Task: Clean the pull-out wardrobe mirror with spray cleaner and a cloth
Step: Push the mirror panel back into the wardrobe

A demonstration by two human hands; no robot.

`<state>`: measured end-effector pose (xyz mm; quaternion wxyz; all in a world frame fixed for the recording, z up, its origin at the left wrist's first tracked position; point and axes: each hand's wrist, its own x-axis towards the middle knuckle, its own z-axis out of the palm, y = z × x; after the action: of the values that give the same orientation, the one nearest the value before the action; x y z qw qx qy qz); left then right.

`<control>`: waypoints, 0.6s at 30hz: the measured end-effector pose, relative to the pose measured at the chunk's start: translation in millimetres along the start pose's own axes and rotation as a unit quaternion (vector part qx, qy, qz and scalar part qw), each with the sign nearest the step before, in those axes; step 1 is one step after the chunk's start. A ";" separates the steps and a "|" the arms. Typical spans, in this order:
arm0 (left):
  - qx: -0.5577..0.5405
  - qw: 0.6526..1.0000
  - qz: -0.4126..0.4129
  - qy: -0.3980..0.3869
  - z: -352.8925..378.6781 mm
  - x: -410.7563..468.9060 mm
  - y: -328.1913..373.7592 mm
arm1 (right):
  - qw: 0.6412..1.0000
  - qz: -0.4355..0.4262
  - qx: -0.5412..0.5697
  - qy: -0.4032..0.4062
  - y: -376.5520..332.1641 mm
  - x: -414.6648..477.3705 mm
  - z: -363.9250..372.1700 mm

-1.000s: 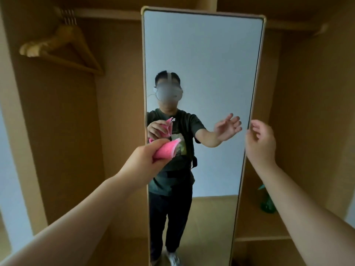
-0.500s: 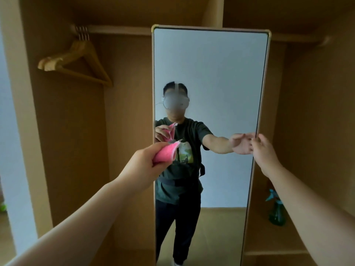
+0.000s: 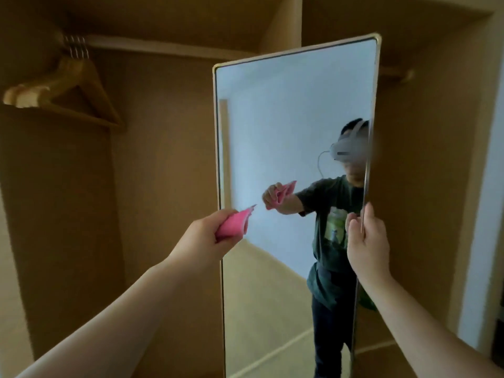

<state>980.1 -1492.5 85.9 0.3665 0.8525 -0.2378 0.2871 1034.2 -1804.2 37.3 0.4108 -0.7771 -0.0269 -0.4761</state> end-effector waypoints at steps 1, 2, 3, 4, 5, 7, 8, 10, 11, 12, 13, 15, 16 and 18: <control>0.001 1.000 0.002 -0.005 -1.8 1.6 -2.6 | 1.000 -0.014 -0.001 0.018 -7.0 -7.9 0.2; 0.001 1.000 0.005 -0.012 -3.7 2.7 -5.3 | 0.999 -0.034 0.000 0.034 -11.8 -14.8 1.6; -0.006 1.000 0.008 -0.019 -5.6 3.1 -7.5 | 0.998 -0.049 0.002 0.049 -16.6 -21.6 3.3; -0.017 0.999 0.013 -0.023 -7.3 2.9 -9.2 | 0.996 -0.059 -0.002 0.060 -19.8 -27.5 5.3; -0.027 0.999 0.018 -0.024 -8.8 2.6 -10.6 | 0.995 -0.065 -0.011 0.070 -22.5 -33.0 7.4; -0.040 0.999 0.026 -0.025 -11.7 1.2 -13.4 | 0.991 -0.091 -0.035 0.092 -28.1 -42.8 12.6; -0.045 0.998 0.029 -0.025 -13.0 0.7 -15.6 | 0.987 -0.115 -0.049 0.103 -31.1 -47.5 15.5; -0.058 0.998 0.025 -0.024 -15.5 -1.1 -19.8 | 0.978 -0.156 -0.067 0.117 -38.0 -54.8 21.5; -0.062 0.998 0.021 -0.024 -16.7 -2.0 -21.8 | 0.974 -0.171 -0.080 0.122 -40.7 -57.6 24.6; -0.064 0.997 0.017 -0.026 -17.6 -2.2 -24.8 | 0.970 -0.183 -0.095 0.125 -43.7 -59.9 27.9; -0.066 0.997 0.011 -0.029 -18.5 -2.5 -27.3 | 0.967 -0.194 -0.110 0.126 -47.0 -62.1 31.1; -0.069 0.997 0.001 -0.037 -21.1 -2.5 -32.4 | 0.959 -0.224 -0.132 0.110 -56.2 -65.5 38.8; -0.068 0.997 0.003 -0.039 -22.2 -2.5 -35.9 | 0.957 -0.236 -0.138 0.092 -60.8 -67.1 43.0; -0.068 0.997 0.004 -0.042 -23.9 -2.1 -41.3 | 0.954 -0.248 -0.153 0.066 -66.4 -67.9 48.4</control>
<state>996.5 -1448.4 77.8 0.4120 0.8360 -0.2751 0.2361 1003.1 -1704.4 16.1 0.1567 -0.7663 -0.1188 -0.6117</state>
